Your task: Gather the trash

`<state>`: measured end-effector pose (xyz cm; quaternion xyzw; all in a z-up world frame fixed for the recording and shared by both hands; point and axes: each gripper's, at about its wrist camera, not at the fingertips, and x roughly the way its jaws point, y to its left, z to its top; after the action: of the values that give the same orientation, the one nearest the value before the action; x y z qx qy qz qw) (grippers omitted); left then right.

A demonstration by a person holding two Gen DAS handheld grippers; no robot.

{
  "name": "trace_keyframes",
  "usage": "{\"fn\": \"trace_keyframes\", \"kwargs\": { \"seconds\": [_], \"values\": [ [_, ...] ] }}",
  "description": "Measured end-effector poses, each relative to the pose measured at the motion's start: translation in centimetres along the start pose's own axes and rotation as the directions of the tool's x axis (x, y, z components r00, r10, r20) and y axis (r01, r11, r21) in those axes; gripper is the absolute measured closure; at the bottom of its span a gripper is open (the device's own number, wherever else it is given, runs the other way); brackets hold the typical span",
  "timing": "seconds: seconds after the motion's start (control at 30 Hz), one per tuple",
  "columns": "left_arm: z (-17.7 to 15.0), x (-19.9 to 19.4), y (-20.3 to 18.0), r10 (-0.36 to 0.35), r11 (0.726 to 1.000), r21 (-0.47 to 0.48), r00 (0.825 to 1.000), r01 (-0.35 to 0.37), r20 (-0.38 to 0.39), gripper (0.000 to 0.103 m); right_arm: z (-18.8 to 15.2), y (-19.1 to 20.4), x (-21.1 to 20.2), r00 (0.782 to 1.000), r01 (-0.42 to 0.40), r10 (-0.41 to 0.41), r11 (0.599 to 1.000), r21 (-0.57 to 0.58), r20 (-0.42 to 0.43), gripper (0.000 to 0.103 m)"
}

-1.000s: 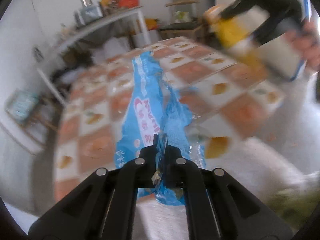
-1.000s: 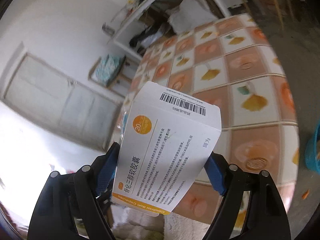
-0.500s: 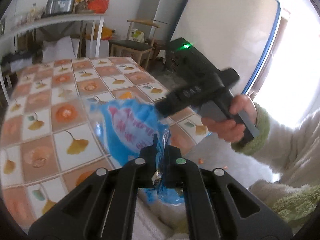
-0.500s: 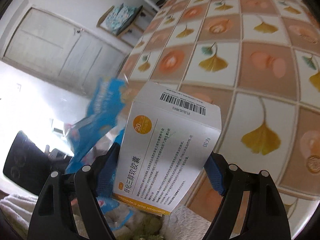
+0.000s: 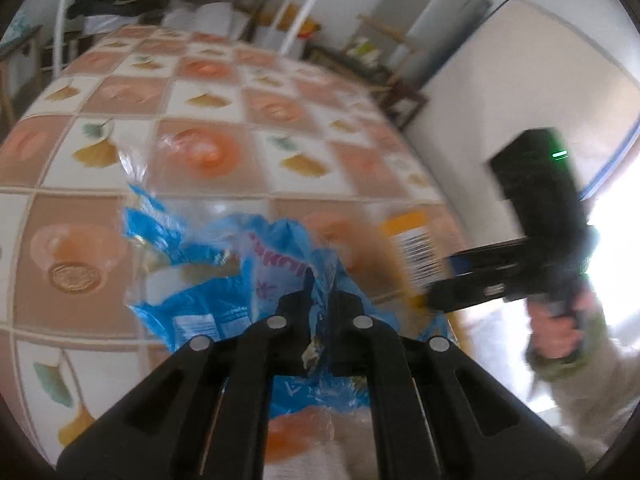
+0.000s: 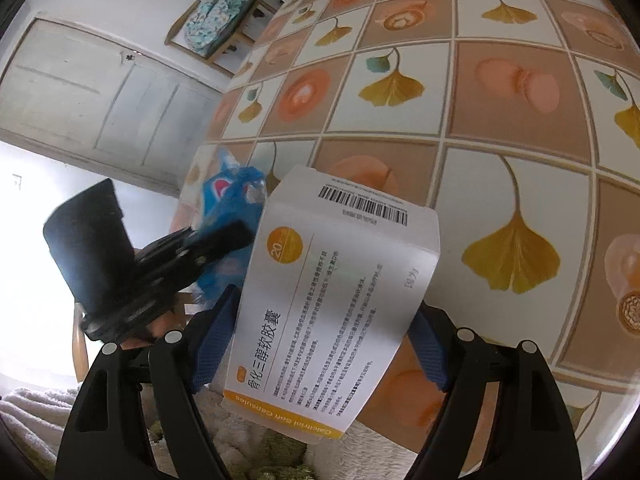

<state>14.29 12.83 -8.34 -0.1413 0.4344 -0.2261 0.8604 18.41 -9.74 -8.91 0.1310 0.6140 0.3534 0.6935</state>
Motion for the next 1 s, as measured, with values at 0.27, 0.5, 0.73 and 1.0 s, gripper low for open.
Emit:
{"fn": "trace_keyframes", "kwargs": {
  "seconds": [0.27, 0.5, 0.73, 1.0],
  "values": [
    [-1.2, 0.5, 3.2, -0.049, 0.989, -0.142, 0.999, 0.047, -0.010, 0.101, 0.3, 1.0, -2.6, 0.996, -0.048, 0.049, 0.999, -0.020, 0.076, 0.026],
    [-1.5, 0.4, 5.4, -0.152, 0.952, -0.268, 0.988, 0.146, 0.000, 0.101, 1.5, 4.3, 1.3, 1.000, 0.015, -0.013, 0.995, -0.101, 0.020, 0.026],
    [-1.8, 0.0, 6.4, -0.211, 0.924, -0.315, 0.976, 0.217, 0.052, 0.089, 1.4, 6.2, 3.5, 0.987, 0.158, -0.163, 0.970, -0.185, -0.010, 0.027],
    [-2.5, -2.3, 5.6, -0.136, 0.959, -0.230, 0.982, 0.163, 0.128, 0.052, 1.0, 7.3, 4.6, 0.968, 0.242, -0.251, 0.943, -0.228, -0.008, 0.027]
  ]
}}
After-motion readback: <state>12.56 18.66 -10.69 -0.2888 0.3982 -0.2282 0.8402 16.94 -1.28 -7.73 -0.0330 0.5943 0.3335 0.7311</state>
